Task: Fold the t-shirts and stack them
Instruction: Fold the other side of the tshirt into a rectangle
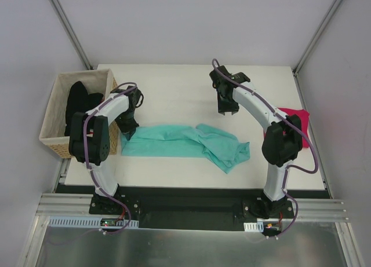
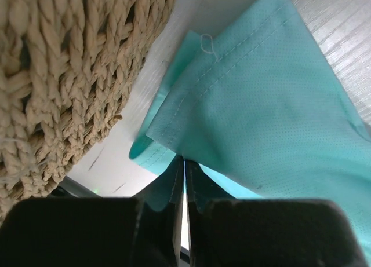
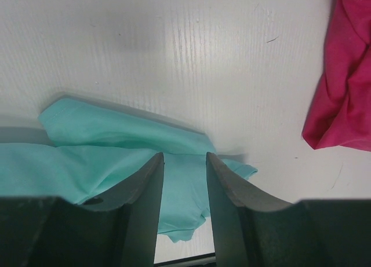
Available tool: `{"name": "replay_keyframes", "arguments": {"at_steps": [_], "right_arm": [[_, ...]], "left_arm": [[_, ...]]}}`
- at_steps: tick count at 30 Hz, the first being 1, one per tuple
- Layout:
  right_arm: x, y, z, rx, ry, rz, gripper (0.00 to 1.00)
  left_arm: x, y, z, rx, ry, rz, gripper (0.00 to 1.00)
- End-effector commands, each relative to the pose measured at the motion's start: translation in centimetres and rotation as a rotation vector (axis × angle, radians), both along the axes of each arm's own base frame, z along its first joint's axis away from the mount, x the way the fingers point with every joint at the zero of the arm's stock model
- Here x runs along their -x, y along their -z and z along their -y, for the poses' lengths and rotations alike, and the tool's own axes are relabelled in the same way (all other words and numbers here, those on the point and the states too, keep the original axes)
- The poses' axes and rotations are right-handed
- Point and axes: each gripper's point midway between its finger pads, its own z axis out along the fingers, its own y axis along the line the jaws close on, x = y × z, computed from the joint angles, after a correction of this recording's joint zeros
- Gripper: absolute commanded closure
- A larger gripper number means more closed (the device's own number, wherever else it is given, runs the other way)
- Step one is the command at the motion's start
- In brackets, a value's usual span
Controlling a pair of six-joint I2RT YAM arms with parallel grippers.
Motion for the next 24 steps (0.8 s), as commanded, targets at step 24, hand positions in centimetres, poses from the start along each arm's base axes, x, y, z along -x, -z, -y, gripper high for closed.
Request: {"name": "replay_keyframes", "arguments": {"at_steps": [24], "right_arm": [[-0.6, -2.1, 1.1, 0.035, 0.033, 0.034, 0.62]], "left_arm": [[-8.1, -2.4, 1.5, 0.103, 0.112, 0.158, 1.0]]}}
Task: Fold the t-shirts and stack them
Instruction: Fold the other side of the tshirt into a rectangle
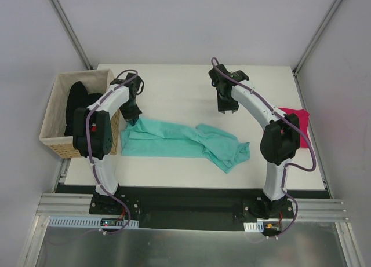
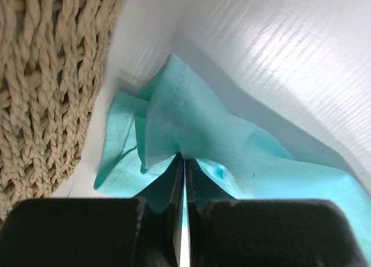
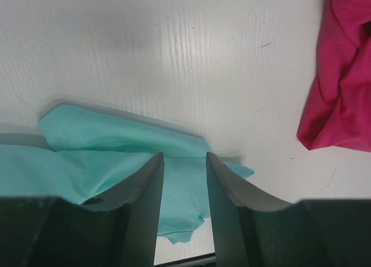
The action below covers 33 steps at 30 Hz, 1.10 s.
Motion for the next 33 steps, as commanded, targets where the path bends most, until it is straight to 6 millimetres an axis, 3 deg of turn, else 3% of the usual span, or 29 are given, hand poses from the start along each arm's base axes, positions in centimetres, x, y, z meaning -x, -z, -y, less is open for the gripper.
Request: {"name": "replay_keyframes", "arguments": {"at_steps": [1, 18, 26, 33], "right_arm": [[-0.1, -1.7, 1.1, 0.015, 0.027, 0.034, 0.62], [-1.2, -1.5, 0.5, -0.01, 0.047, 0.055, 0.62], [-1.4, -1.6, 1.1, 0.001, 0.06, 0.061, 0.61], [0.9, -0.1, 0.5, -0.032, 0.08, 0.027, 0.61]], "left_arm": [[-1.9, -1.1, -0.1, 0.013, 0.038, 0.032, 1.0], [-6.0, -5.0, -0.2, 0.005, 0.106, 0.122, 1.0], [-7.3, -4.8, -0.1, 0.009, 0.133, 0.112, 1.0], [-7.2, -3.8, 0.4, 0.033, 0.146, 0.081, 1.0]]}}
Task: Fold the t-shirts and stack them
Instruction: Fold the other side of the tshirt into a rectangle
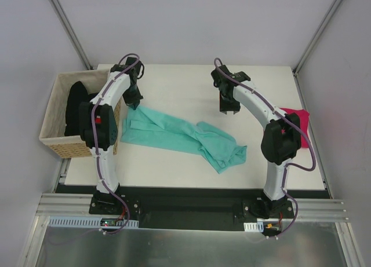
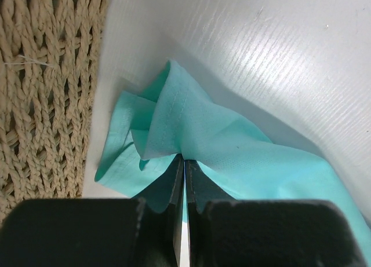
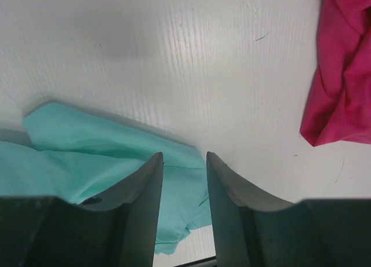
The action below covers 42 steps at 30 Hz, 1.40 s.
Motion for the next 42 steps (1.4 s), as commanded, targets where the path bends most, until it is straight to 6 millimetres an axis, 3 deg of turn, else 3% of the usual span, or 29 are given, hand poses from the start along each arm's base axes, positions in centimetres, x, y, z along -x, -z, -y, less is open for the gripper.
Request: {"name": "replay_keyframes", "arguments": {"at_steps": [1, 7, 14, 15, 17, 24, 32, 42], "right_arm": [[1.8, -0.1, -0.3, -0.02, 0.02, 0.0, 0.6], [4.1, 0.1, -1.3, 0.006, -0.02, 0.005, 0.58], [7.2, -0.1, -2.0, 0.043, -0.033, 0.044, 0.57], [7.6, -0.1, -2.0, 0.047, -0.031, 0.053, 0.5], [8.5, -0.9, -2.4, 0.038, -0.028, 0.103, 0.46], [12.3, 0.9, -2.1, 0.035, -0.005, 0.083, 0.44], [15.4, 3.4, -4.4, 0.035, -0.055, 0.041, 0.45], [17.7, 5.6, -6.4, 0.014, -0.087, 0.003, 0.45]], "left_arm": [[0.2, -0.4, 0.0, 0.021, 0.025, -0.024, 1.0], [0.9, -0.2, 0.2, 0.035, 0.042, -0.052, 0.93], [1.6, -1.3, 0.4, 0.04, 0.065, -0.035, 0.83], [1.6, -1.5, 0.4, 0.039, 0.068, -0.03, 0.81], [2.0, -1.9, 0.3, 0.031, 0.075, -0.025, 0.76], [3.0, -3.1, 0.1, 0.024, 0.095, -0.007, 0.73], [3.8, -4.9, -0.4, 0.007, 0.102, 0.035, 0.72], [5.4, -5.1, -0.8, -0.003, 0.096, 0.029, 0.72]]}}
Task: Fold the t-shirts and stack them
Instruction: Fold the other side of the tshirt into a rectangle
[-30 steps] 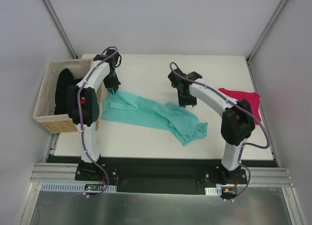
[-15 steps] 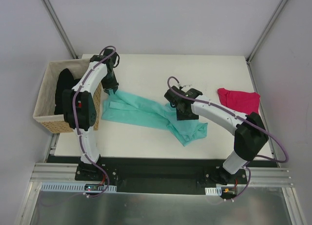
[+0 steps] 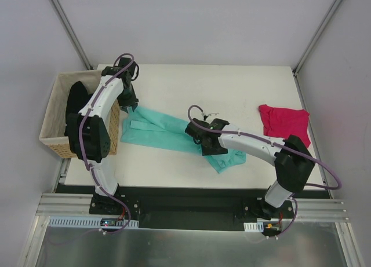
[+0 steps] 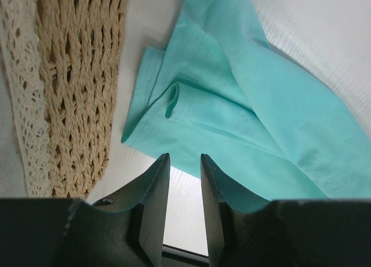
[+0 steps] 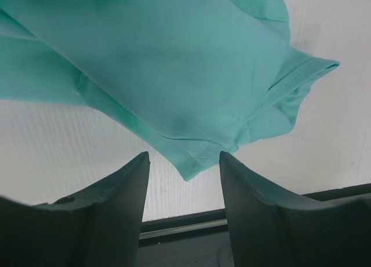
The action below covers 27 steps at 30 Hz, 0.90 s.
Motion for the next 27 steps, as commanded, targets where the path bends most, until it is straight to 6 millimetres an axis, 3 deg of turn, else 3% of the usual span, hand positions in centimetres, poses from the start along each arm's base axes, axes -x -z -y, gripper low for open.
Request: {"name": "replay_keyframes", "arguments": {"at_steps": [1, 6, 15, 24, 27], "right_arm": [[0.9, 1.0, -0.7, -0.03, 0.031, -0.016, 0.45], [1.7, 2.4, -0.4, -0.029, 0.043, -0.043, 0.45], [1.5, 4.0, -0.7, -0.003, 0.04, -0.07, 0.46], [0.8, 4.4, 0.2, 0.048, 0.069, -0.082, 0.55], [0.2, 4.1, 0.8, 0.065, 0.088, -0.072, 0.62]], "left_arm": [[1.4, -1.3, -0.6, -0.024, 0.017, 0.011, 0.72], [1.8, -1.2, -0.9, -0.035, 0.016, 0.009, 0.72], [1.9, -1.2, -1.2, -0.049, 0.019, 0.006, 0.71], [1.7, -1.3, -1.2, -0.051, 0.015, 0.01, 0.7], [1.9, -1.0, -1.3, -0.053, 0.016, 0.001, 0.7]]}}
